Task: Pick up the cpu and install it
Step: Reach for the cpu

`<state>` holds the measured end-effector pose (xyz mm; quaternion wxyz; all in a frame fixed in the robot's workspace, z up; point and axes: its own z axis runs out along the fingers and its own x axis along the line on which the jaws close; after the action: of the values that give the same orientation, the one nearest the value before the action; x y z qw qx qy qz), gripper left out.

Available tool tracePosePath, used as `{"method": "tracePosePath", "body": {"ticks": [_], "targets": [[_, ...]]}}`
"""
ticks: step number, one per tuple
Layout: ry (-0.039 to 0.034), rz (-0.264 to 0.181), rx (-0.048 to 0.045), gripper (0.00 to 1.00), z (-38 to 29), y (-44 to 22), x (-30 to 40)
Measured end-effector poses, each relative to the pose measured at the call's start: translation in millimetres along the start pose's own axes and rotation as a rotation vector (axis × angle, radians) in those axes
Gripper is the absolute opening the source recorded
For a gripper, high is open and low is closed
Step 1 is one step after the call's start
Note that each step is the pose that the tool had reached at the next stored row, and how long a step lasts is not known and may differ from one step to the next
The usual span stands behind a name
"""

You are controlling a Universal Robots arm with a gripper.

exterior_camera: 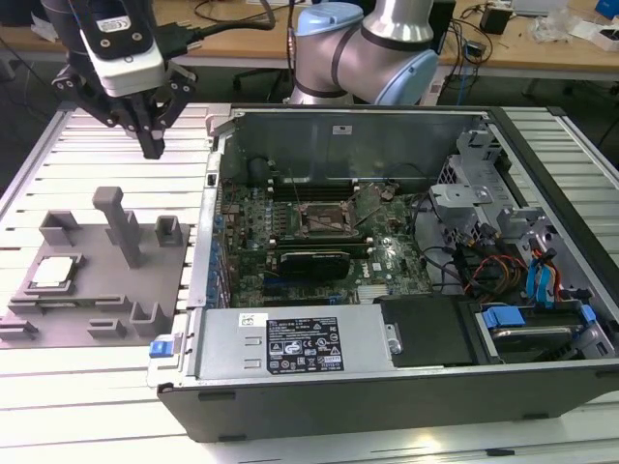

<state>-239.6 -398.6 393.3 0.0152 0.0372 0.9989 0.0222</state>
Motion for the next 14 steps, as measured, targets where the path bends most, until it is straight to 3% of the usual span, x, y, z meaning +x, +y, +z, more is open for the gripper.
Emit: {"method": "tracePosePath", "body": {"ticks": [14], "targets": [[-0.0046,0.0,-0.0003,0.11,-1.0,-2.2,30.2]]}}
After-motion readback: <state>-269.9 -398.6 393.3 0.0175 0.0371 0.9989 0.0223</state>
